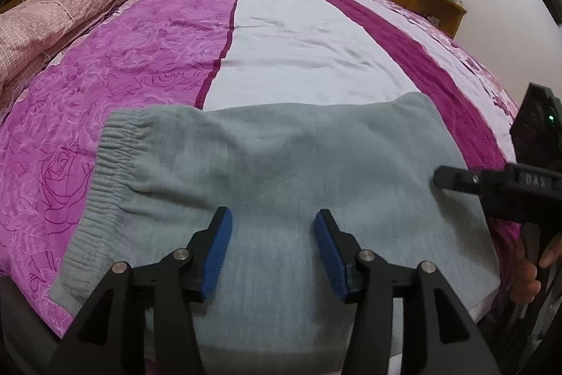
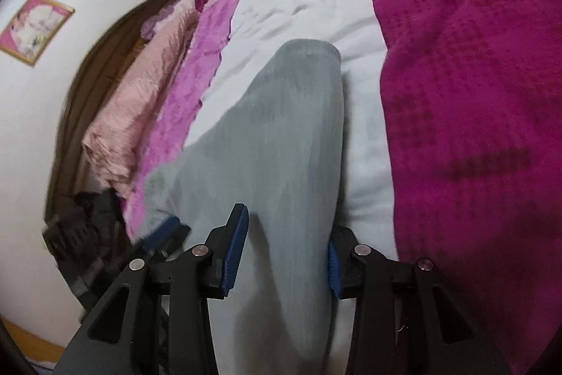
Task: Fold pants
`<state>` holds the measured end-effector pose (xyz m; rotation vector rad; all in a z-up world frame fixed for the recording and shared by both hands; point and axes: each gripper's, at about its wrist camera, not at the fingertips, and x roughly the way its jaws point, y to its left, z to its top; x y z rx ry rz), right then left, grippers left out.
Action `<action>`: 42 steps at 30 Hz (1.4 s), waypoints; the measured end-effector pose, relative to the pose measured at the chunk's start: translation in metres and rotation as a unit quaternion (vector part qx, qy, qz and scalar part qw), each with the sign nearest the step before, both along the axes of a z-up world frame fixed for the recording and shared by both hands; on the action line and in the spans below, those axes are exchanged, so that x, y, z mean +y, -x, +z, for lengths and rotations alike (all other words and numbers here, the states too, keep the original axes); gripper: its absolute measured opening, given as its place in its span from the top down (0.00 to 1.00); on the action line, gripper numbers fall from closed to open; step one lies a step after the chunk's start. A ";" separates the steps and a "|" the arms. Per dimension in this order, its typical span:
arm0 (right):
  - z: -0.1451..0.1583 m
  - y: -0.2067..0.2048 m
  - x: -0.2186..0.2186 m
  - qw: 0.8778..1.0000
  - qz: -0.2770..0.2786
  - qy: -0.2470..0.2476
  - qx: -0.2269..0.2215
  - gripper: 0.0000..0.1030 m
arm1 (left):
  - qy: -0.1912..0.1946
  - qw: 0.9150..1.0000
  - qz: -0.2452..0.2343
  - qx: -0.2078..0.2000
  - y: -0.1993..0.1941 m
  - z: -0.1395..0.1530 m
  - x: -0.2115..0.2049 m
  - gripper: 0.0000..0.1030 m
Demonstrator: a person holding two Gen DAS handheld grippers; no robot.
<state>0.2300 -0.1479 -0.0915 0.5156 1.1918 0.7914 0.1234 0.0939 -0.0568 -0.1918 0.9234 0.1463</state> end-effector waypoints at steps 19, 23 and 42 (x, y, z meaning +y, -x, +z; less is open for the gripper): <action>0.083 -0.026 -0.032 0.997 0.022 0.064 -0.047 0.97 | -0.001 1.000 0.000 -0.005 -0.027 0.026 -0.020 0.46; 0.084 -0.049 -0.068 0.993 0.019 0.108 -0.040 0.97 | -0.007 1.000 -0.014 -0.002 -0.043 0.029 -0.042 0.46; 0.020 -0.092 -0.177 0.994 0.011 0.100 -0.044 0.95 | -0.006 0.999 -0.047 -0.008 -0.086 0.043 -0.145 0.46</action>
